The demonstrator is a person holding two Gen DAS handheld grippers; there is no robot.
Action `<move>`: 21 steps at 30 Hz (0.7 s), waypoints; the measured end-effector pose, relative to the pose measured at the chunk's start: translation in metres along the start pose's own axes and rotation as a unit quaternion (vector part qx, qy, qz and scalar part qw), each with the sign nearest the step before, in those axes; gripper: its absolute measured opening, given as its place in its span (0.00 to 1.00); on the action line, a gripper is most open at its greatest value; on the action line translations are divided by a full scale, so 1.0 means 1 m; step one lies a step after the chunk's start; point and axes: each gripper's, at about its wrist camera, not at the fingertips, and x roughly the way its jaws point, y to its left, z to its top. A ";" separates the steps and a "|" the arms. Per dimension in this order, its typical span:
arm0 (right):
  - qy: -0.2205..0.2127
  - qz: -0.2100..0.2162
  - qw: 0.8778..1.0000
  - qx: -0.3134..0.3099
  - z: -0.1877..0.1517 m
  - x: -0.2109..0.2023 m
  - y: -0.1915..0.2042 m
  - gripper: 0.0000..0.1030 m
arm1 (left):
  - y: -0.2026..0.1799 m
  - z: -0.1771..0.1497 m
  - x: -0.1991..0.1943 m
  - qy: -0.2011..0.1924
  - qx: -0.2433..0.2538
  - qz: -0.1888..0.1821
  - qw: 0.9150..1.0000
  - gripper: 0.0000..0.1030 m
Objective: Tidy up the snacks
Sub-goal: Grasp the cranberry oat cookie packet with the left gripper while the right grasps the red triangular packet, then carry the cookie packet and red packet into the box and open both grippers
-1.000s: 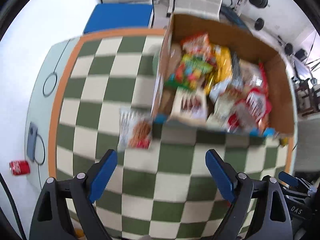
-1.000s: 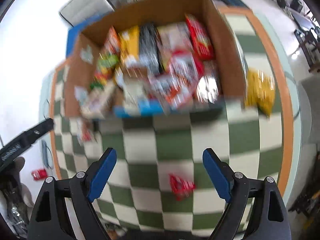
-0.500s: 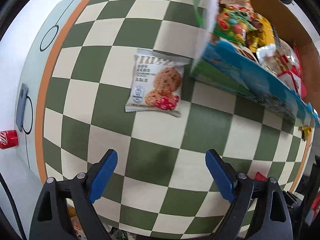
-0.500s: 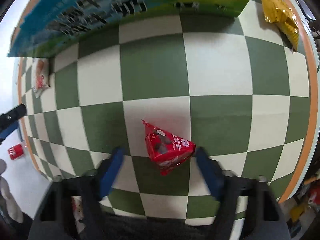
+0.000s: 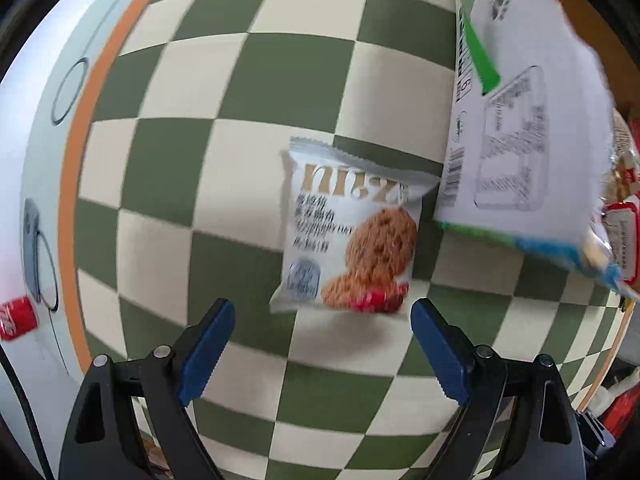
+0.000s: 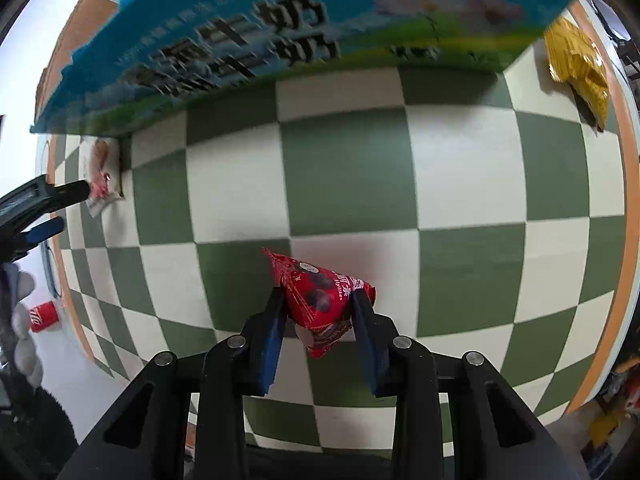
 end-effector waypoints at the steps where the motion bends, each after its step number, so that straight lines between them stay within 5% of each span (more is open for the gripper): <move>1: -0.002 0.000 1.000 0.000 0.004 -0.002 0.004 0.34 | -0.002 0.002 0.003 0.003 0.002 0.001 1.000 0.88; 3: -0.008 0.001 1.000 -0.002 0.009 -0.004 0.013 0.34 | -0.006 0.008 0.011 0.010 0.007 0.003 1.000 0.88; 6: -0.013 0.006 1.000 0.001 0.020 -0.006 0.019 0.34 | -0.009 0.010 0.018 0.017 0.009 -0.007 1.000 0.69; 10: -0.018 0.013 1.000 0.004 0.030 -0.013 0.024 0.33 | -0.009 0.008 0.015 0.006 0.006 -0.010 1.000 0.63; 21: -0.028 0.029 0.999 -0.002 0.030 -0.023 0.032 0.33 | -0.027 -0.050 -0.008 -0.027 0.019 -0.011 0.999 0.56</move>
